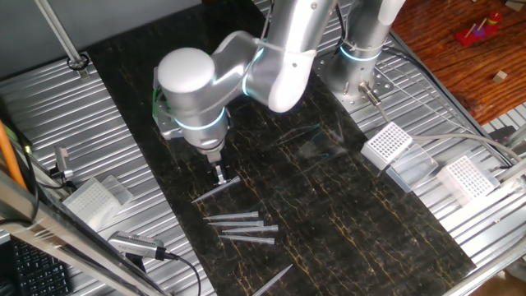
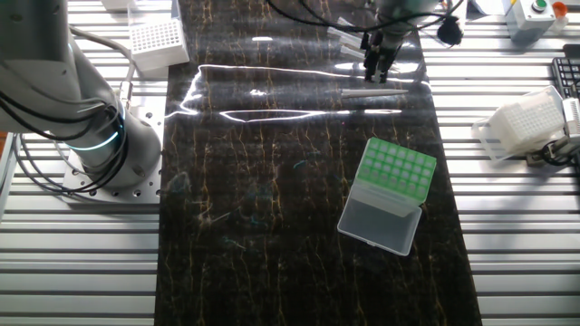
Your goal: Insert a large pipette tip into the holder for large pipette tips
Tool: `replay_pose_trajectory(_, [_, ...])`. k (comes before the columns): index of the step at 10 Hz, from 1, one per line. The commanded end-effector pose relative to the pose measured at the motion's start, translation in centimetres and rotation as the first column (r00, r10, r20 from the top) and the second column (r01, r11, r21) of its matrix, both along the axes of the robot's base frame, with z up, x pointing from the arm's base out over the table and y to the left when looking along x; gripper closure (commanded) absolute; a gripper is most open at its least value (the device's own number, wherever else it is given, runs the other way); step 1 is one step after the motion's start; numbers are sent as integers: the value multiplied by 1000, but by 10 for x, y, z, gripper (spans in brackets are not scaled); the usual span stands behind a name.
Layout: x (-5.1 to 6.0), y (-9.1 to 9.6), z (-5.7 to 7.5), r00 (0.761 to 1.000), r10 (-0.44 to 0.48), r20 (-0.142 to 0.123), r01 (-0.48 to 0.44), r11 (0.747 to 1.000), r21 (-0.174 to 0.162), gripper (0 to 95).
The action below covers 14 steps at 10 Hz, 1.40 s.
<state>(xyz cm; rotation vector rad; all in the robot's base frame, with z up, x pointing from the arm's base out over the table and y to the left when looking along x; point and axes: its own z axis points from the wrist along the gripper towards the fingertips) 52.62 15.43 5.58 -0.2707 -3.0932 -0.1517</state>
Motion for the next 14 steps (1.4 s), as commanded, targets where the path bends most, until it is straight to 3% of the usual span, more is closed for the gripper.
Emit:
replay_pose_trajectory(1, [-9, -5, 8, 999, 38, -12, -38, 999, 8, 950])
replay_pose_trajectory(2, [-18, -5, 11, 999, 31, -10, -30, 1000, 8, 950])
replay_pose_trajectory(5, [-29, -12, 7, 998, 63, -2, -63, 998, 6, 950])
replay_pose_trajectory(10, [-34, -15, 6, 995, 101, 6, -101, 995, 0, 950])
replay_pose_trajectory(11, [-34, -15, 6, 994, 108, 7, -108, 994, 0, 760])
replay_pose_trajectory(14, [-35, -14, 4, 993, 118, 9, -118, 993, 0, 760])
